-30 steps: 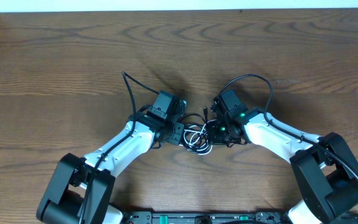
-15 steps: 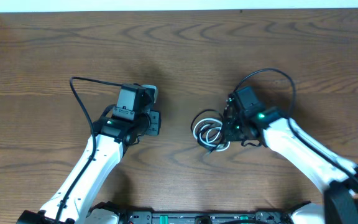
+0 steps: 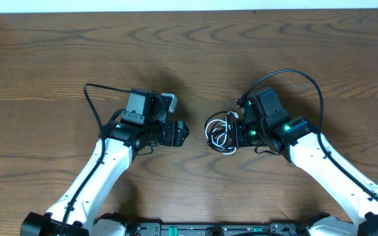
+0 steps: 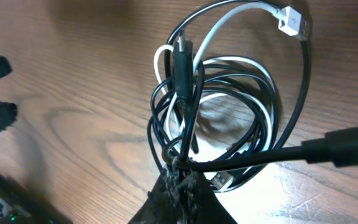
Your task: Untangle cables
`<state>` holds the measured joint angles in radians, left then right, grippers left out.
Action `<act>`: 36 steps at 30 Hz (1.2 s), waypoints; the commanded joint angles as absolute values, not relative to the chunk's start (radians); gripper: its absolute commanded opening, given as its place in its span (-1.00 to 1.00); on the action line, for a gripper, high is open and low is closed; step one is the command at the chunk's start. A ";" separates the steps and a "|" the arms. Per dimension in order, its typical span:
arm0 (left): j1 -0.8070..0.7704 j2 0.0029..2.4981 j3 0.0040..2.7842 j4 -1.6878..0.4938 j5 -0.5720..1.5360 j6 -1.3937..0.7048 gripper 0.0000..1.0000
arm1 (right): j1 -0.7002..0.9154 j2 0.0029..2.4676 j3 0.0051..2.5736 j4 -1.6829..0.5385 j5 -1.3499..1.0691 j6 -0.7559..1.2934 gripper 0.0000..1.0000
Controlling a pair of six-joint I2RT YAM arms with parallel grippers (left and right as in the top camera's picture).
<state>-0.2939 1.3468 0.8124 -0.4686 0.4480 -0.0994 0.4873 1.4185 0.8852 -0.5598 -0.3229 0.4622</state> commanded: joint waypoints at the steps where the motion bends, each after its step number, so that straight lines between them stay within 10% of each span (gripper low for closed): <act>1: -0.309 1.372 0.821 -0.468 0.465 -0.090 0.70 | 0.486 1.409 0.884 -0.557 -0.350 0.448 -0.98; 4: -0.347 1.397 0.821 -0.445 0.464 -0.087 1.00 | 0.486 1.409 0.884 -0.549 -0.350 0.448 -0.98; 36: -0.515 1.760 0.821 0.004 0.460 -0.088 0.73 | 0.486 1.409 0.884 -0.551 -0.351 0.467 -0.98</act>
<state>-0.5060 1.7233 0.8124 -0.0235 0.4507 -0.0967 0.4873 1.4185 0.8856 -0.5533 -0.3412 0.4633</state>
